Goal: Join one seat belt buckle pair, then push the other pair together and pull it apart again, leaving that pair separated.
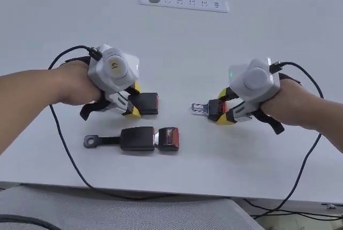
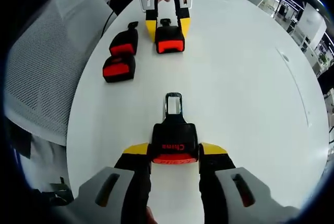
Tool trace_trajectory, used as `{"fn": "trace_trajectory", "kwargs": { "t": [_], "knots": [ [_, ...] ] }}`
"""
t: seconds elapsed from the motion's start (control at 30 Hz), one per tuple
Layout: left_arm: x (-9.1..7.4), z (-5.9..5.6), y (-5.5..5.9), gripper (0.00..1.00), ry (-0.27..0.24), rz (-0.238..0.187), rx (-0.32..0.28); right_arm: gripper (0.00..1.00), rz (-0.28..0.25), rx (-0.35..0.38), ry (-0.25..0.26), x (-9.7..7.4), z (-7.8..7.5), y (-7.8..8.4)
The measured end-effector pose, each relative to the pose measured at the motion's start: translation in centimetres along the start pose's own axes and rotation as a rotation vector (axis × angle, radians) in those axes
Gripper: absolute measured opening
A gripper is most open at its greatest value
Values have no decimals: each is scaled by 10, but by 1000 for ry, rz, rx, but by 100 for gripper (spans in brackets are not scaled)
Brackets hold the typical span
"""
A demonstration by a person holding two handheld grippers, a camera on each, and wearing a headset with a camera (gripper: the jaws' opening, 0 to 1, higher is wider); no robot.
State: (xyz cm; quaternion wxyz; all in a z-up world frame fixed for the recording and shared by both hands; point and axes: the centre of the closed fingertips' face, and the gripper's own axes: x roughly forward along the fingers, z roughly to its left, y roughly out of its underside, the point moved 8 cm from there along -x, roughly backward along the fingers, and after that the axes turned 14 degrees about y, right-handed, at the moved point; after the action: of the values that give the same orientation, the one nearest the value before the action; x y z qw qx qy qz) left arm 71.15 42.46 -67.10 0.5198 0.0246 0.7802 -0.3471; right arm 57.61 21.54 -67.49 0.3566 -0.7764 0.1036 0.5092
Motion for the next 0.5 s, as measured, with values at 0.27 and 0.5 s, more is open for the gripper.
{"fn": "trace_trajectory", "kwargs": {
  "t": [0.27,0.5],
  "knots": [
    [0,0,-2,34,-7,10,-19,41,13,12,33,0,-2,0],
    [0,-5,-1,41,-19,20,-61,44,-27,64,79,-12,0,-10]
  ]
}}
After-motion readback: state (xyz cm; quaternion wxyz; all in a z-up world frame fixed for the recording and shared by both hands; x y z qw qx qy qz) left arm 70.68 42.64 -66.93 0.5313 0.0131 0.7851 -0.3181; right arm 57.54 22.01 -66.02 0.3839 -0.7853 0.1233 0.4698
